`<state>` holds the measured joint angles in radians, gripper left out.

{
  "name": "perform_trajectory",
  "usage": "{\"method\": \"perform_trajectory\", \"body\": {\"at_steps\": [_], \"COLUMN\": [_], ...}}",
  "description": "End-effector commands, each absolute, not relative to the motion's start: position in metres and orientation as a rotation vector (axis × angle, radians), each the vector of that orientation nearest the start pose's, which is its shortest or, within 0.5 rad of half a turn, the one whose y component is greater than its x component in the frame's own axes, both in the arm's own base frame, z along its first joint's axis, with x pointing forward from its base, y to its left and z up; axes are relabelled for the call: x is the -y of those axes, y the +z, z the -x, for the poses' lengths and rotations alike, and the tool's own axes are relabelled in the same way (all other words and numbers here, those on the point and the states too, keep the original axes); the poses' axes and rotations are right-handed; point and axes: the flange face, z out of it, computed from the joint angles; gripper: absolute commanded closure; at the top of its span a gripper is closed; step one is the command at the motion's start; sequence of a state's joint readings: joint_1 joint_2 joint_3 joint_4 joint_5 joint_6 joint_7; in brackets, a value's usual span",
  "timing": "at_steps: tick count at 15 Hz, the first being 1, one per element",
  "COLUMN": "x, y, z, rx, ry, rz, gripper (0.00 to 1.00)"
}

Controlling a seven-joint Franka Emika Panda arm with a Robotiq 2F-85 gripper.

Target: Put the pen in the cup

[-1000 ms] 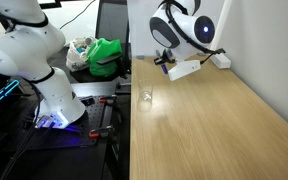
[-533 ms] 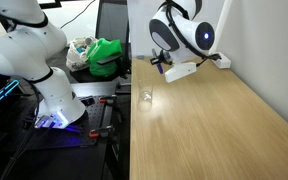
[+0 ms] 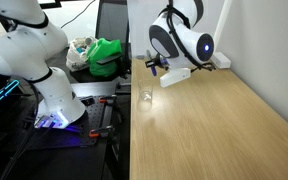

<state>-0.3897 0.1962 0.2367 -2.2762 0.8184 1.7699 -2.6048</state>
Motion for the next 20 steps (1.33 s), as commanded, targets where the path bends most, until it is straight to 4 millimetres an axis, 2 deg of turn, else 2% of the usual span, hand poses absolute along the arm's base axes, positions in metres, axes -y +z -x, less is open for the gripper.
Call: {"method": "perform_trajectory", "body": {"at_steps": [1,12,20], "x": [0.007,-0.002,0.001], "y": [0.258,0.228,0.207], "z": [-0.466,-0.459,-0.452], "rx": [1.850,1.790,1.737], "ry": [-0.723,-0.692,-0.682], "rz": [1.168,1.116,1.112], "gripper": [0.94,0.94,0.94]}}
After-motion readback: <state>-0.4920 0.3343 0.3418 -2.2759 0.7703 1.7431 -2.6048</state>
